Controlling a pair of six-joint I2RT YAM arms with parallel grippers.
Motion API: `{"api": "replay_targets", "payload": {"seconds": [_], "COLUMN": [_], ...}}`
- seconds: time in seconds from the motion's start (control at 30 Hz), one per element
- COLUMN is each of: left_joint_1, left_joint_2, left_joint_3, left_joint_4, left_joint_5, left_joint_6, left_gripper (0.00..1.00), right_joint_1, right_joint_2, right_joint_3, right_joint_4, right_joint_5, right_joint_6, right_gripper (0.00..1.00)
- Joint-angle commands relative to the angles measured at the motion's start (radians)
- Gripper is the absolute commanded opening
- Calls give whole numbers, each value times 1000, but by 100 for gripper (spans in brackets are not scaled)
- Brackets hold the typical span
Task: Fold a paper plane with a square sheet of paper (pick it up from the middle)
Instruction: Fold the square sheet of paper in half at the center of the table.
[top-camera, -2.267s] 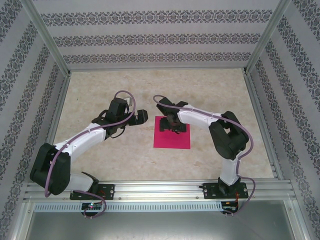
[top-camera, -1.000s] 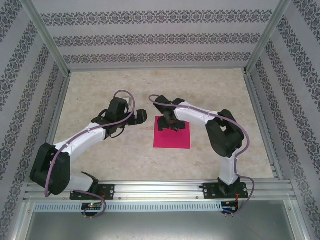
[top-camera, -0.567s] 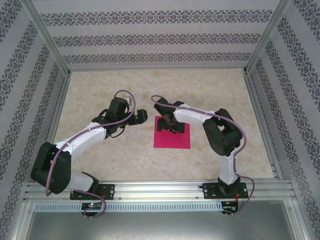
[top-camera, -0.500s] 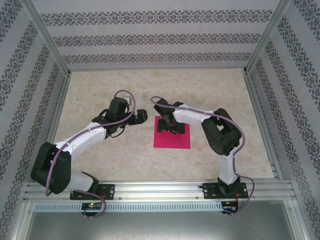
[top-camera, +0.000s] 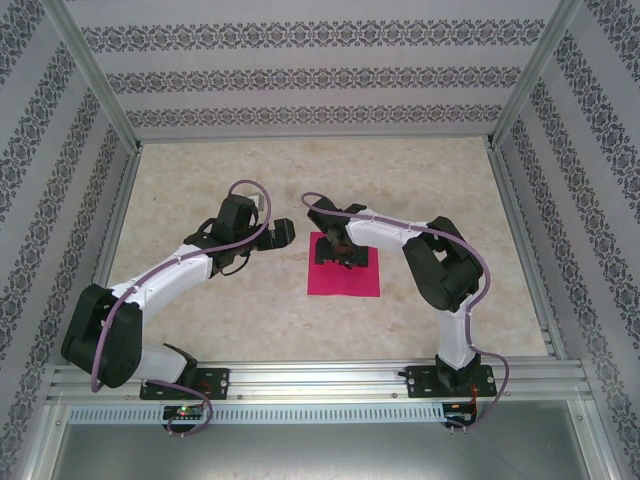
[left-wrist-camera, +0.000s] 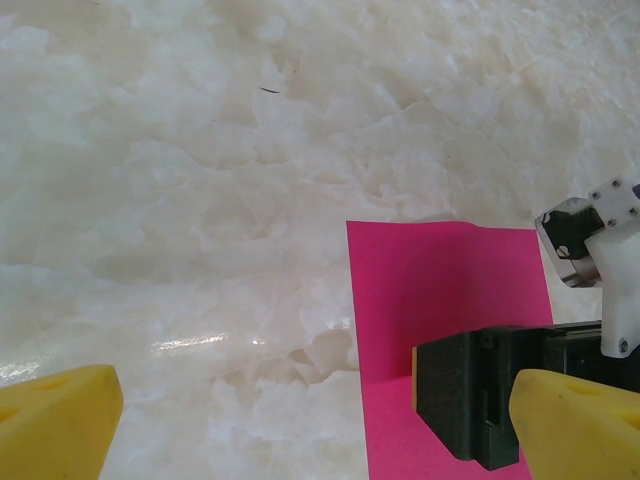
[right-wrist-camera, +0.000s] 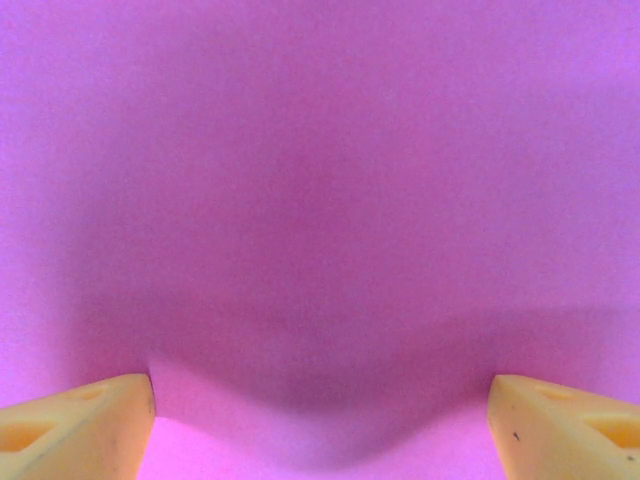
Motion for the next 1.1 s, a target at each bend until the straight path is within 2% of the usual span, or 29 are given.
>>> {"api": "replay_targets", "payload": {"seconds": [0.0,0.43,0.5,0.57,0.63,0.77,0.93,1.07], "left_joint_1": [10,10,10,10,10,10,10,10], "left_joint_2": [-15,-14,-14,-18,-17,-13,-8,-14], "left_joint_3": [23,29,32,27,23,28,36,37], "left_joint_4": [-22,-25,-31,-32,-29,-32,-34,-42], "left_joint_5": [16,21,23,20,17,20,22,19], "left_joint_6": [16,11,13,13,11,11,9,8], "left_gripper": [100,100,100,100,100,100,100,100], "right_joint_1": [2,-1,-1,-3,-3,-4,-5,-8], "right_joint_2": [32,-43,-55,-65,-74,-123,-187,-222], "right_joint_3": [-15,9,4,-1,1,-16,-41,-30], "right_joint_4": [-25,-31,-28,-19,-20,-1,46,58], "right_joint_5": [8,8,11,3,-5,-8,-60,-111], "right_joint_6": [-37,-52,-52,-52,-54,-47,-45,-44], "right_gripper": [86,72,64,61,51,49,33,35]}}
